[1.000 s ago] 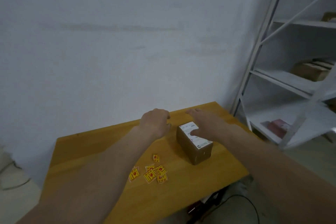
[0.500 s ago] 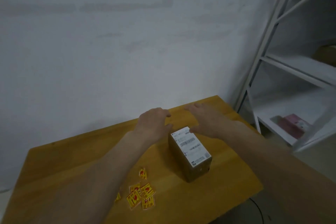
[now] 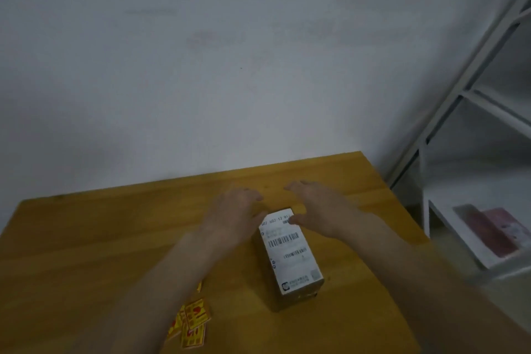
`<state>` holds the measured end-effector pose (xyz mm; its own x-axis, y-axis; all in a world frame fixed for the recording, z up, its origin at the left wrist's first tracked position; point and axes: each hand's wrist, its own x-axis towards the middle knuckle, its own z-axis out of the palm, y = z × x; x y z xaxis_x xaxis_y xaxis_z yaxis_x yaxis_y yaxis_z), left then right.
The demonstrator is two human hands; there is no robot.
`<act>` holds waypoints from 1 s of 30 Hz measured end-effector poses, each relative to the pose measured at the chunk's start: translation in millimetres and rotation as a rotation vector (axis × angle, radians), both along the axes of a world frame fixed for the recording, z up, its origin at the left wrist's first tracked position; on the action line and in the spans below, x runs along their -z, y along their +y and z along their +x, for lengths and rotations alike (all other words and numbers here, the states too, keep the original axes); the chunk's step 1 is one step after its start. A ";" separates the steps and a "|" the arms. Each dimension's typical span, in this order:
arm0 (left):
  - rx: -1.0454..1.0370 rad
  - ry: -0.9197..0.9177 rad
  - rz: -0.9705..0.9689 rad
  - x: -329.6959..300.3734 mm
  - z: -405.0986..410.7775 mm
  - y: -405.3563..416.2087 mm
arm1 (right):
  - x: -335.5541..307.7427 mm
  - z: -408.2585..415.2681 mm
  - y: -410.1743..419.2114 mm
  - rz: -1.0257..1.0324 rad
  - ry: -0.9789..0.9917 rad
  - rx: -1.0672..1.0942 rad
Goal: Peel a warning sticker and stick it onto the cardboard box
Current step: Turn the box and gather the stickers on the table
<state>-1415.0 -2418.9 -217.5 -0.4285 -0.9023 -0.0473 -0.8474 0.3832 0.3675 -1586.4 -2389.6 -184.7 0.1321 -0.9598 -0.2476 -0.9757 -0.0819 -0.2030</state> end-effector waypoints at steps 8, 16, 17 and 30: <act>-0.294 -0.024 0.074 85.9 -1.2 10.9 | 88.8 1.4 -32.9 0.021 -0.098 -0.323; -0.365 -0.080 -0.102 169.0 23.8 24.4 | 170.6 26.5 -25.4 -0.158 -0.111 -0.550; -0.380 -0.079 -0.134 176.3 27.8 31.9 | 176.9 29.5 -20.6 -0.180 -0.097 -0.562; -0.582 -0.132 -0.097 221.0 79.7 201.5 | 227.9 67.3 111.9 -0.075 0.001 -0.613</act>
<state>-1335.3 -2217.4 -438.5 0.1404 -0.9897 0.0280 -0.9640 -0.1302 0.2317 -1519.1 -2277.7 -412.6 0.6647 -0.7244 -0.1829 -0.7470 -0.6416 -0.1739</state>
